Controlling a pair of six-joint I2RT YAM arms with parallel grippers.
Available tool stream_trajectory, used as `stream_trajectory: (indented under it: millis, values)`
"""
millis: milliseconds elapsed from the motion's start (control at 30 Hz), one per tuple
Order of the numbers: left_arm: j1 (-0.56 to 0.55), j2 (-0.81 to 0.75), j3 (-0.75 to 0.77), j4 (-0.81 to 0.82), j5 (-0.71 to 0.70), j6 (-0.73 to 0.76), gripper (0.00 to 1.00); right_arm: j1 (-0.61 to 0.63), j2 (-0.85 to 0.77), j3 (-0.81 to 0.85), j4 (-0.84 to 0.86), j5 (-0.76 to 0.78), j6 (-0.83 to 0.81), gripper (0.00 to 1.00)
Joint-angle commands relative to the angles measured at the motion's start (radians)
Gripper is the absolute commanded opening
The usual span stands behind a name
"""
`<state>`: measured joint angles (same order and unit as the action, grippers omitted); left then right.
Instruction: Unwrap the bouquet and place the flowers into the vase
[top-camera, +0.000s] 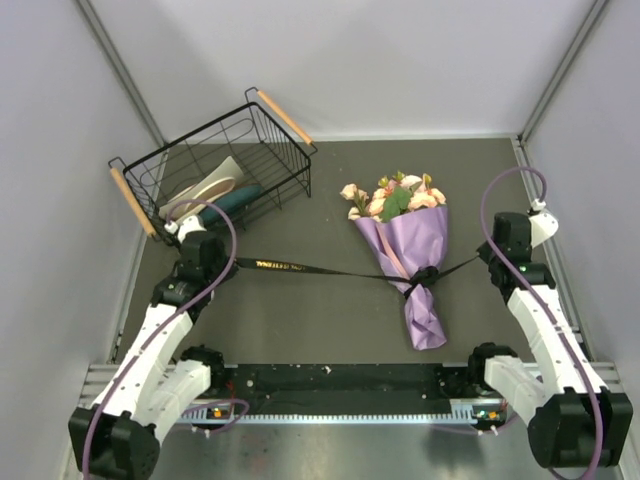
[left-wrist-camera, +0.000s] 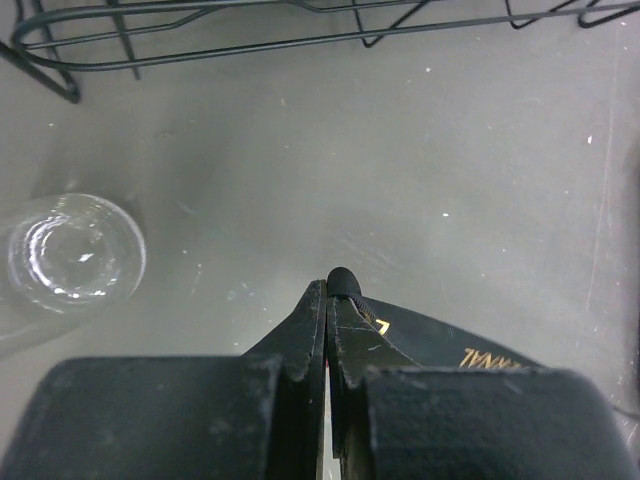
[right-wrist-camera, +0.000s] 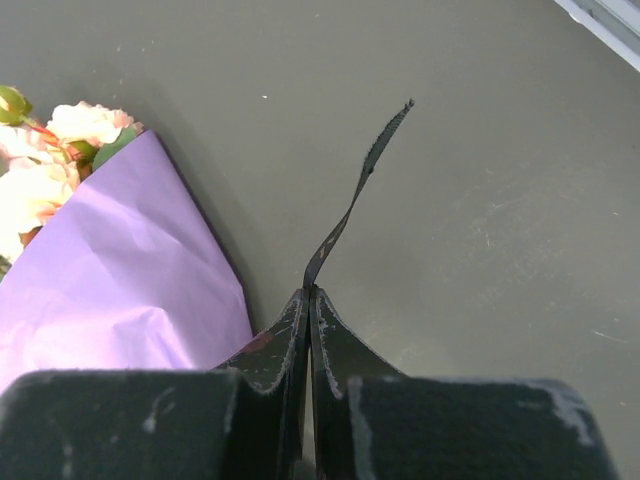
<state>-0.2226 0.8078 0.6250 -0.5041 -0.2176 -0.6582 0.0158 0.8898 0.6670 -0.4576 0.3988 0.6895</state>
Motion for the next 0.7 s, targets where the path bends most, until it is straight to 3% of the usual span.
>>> stream_trajectory:
  millis: [0,667]
  values:
    - [0.063,0.004,0.056,-0.031,0.043,0.051,0.0,-0.039,0.026,0.078,-0.024,0.028,-0.03,0.0]
    - [0.16,0.06,0.134,-0.048,0.139,0.129,0.0,-0.272,0.035,0.316,-0.135,-0.003,0.001,0.0]
